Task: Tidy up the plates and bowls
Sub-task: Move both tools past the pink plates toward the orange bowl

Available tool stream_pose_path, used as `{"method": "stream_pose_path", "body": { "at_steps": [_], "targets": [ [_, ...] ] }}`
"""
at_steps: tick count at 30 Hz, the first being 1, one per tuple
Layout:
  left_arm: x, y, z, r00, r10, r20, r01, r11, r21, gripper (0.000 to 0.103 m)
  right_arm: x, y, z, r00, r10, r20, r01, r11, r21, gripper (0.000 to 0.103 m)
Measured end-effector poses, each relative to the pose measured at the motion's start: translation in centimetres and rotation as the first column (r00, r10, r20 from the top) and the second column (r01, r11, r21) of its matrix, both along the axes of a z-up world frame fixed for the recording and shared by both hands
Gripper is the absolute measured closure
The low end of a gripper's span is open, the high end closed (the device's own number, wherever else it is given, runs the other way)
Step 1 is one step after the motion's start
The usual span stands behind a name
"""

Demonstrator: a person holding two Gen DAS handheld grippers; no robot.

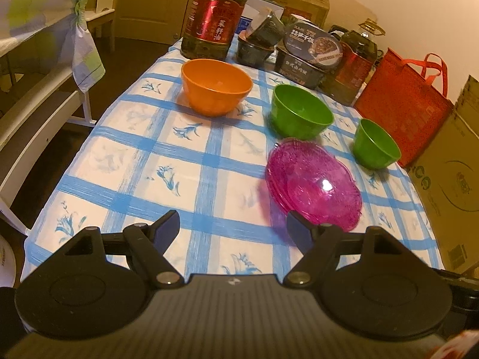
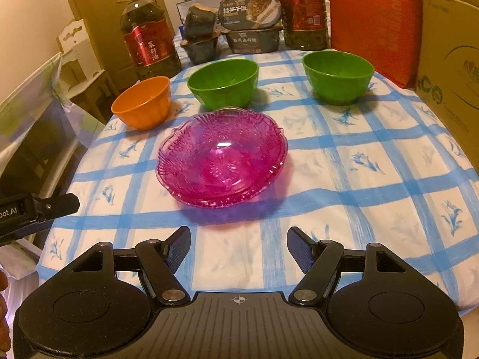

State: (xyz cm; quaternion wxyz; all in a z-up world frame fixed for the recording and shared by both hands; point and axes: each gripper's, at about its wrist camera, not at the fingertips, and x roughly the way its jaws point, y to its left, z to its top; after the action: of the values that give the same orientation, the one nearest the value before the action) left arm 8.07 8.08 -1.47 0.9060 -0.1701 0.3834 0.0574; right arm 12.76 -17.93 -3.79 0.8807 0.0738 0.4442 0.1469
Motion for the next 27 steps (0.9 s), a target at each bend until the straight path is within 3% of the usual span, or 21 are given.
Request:
{"method": "stream_pose_path", "body": {
  "at_steps": [17,27],
  "targets": [
    [1.3,4.9,-0.9,0.998,0.056,-0.017,-0.056,0.998,-0.01,0.027,2.4,4.2,-0.2,0.999,0.048,0.001,-0.048,0.999,0.005,0.032],
    [2.0,5.1,-1.1,0.999,0.044,-0.019,-0.044,0.999,-0.001,0.027,2.6,6.9,0.2,0.995,0.1,0.027,-0.1,0.995,0.016,0.032]
  ]
}}
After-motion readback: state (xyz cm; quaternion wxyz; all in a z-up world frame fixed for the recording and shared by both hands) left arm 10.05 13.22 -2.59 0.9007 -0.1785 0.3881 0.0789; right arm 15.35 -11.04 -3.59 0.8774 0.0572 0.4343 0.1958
